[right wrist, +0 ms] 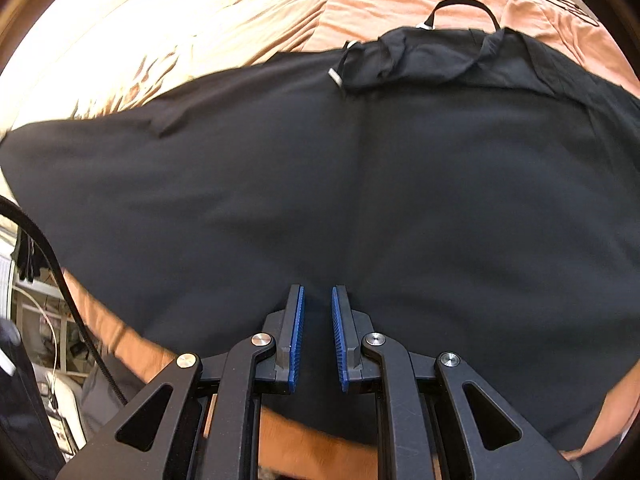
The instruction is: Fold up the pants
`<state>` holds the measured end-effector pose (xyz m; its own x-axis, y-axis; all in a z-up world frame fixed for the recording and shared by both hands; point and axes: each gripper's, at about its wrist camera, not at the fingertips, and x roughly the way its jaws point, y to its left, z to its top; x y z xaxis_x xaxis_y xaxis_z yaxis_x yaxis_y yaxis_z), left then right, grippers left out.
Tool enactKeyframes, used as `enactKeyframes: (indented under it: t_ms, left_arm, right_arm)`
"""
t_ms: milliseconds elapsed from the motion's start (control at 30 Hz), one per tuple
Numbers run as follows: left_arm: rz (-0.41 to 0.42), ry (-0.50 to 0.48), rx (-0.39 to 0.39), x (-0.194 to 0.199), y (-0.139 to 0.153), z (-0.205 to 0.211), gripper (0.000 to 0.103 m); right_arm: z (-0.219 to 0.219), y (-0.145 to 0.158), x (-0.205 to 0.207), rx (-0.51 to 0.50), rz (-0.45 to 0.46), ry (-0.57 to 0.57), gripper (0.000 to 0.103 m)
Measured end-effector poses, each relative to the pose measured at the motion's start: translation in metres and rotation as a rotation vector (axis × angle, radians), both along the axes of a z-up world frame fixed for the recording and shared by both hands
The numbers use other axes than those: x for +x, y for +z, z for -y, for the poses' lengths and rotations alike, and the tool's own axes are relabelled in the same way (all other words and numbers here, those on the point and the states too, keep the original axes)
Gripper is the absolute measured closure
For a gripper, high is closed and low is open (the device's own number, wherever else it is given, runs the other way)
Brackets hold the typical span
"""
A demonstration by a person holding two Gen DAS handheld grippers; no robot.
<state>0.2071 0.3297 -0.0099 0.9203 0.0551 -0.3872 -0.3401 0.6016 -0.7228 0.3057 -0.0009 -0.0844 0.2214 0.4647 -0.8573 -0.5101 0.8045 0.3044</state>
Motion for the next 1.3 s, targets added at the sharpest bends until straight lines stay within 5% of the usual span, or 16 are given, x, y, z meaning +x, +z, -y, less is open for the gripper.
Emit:
enactKeyframes:
  t_ms: [333, 633, 800, 1300]
  left_arm:
    - [0.075, -0.111, 0.062, 0.027, 0.054, 0.038, 0.1]
    - [0.142, -0.225, 0.128, 0.058, 0.108, 0.089, 0.1]
    - [0.168, -0.289, 0.158, 0.078, 0.131, 0.123, 0.1]
    - [0.204, -0.473, 0.217, 0.135, 0.175, 0.236, 0.1]
  right_arm:
    - [0.043, 0.022, -0.024, 0.085, -0.012, -0.018, 0.091]
    - [0.116, 0.079, -0.039, 0.162, 0.129, -0.096, 0.091]
    - [0.16, 0.101, -0.052, 0.186, 0.222, -0.15, 0.058]
    - [0.248, 0.114, -0.079, 0.234, 0.295, -0.306, 0.056]
